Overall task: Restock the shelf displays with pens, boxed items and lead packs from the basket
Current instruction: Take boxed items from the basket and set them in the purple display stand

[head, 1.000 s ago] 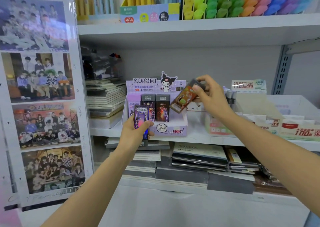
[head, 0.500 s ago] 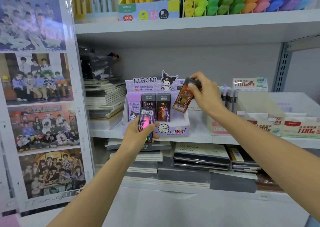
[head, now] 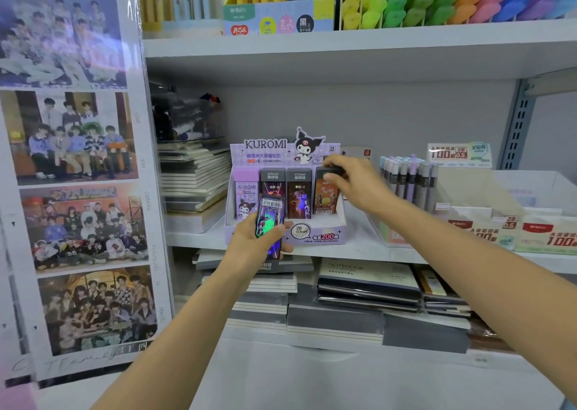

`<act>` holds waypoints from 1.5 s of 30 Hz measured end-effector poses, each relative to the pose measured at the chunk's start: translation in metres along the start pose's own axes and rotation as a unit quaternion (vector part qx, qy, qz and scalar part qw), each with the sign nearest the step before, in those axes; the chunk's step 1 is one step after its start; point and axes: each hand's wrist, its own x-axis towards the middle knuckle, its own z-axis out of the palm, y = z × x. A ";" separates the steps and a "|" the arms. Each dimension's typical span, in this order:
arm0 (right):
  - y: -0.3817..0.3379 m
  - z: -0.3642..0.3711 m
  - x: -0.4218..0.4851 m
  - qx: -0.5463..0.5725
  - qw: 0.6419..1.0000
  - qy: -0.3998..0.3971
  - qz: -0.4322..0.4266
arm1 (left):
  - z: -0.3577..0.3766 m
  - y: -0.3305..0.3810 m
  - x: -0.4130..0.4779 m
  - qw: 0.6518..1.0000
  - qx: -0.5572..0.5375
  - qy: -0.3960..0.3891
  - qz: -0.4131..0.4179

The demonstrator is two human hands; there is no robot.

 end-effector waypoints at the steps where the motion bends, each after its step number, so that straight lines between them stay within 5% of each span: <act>1: -0.001 0.003 0.004 -0.011 1.000 0.007 -0.003 | 0.000 0.000 0.000 1.000 0.001 -0.001 0.001; 7: -0.002 0.015 0.013 0.003 0.995 0.098 0.025 | -0.002 0.000 -0.001 1.000 -0.003 -0.005 0.000; 15: 0.002 0.016 0.005 -0.072 0.992 0.089 0.045 | -0.003 0.003 -0.001 0.999 -0.031 -0.027 -0.002; 19: -0.020 0.009 -0.008 0.140 0.983 0.117 0.020 | -0.005 0.010 -0.005 0.998 -0.023 -0.053 0.021; 22: -0.039 0.009 -0.020 0.308 0.951 -0.001 -0.007 | 0.000 0.014 -0.009 0.997 0.007 -0.071 0.036; 25: -0.045 0.012 -0.029 0.332 0.938 -0.095 -0.032 | 0.001 0.017 -0.012 0.997 0.000 -0.072 0.023; 33: -0.041 -0.003 -0.044 0.307 0.945 -0.114 -0.024 | -0.007 0.026 -0.011 0.996 0.054 -0.068 0.014; 38: -0.031 -0.012 -0.048 0.383 0.919 0.026 0.087 | -0.015 0.031 -0.010 0.993 -0.119 -0.001 -0.008; 45: -0.039 0.007 -0.075 0.435 0.893 -0.036 0.113 | 0.014 0.032 -0.014 0.973 -0.219 0.055 0.045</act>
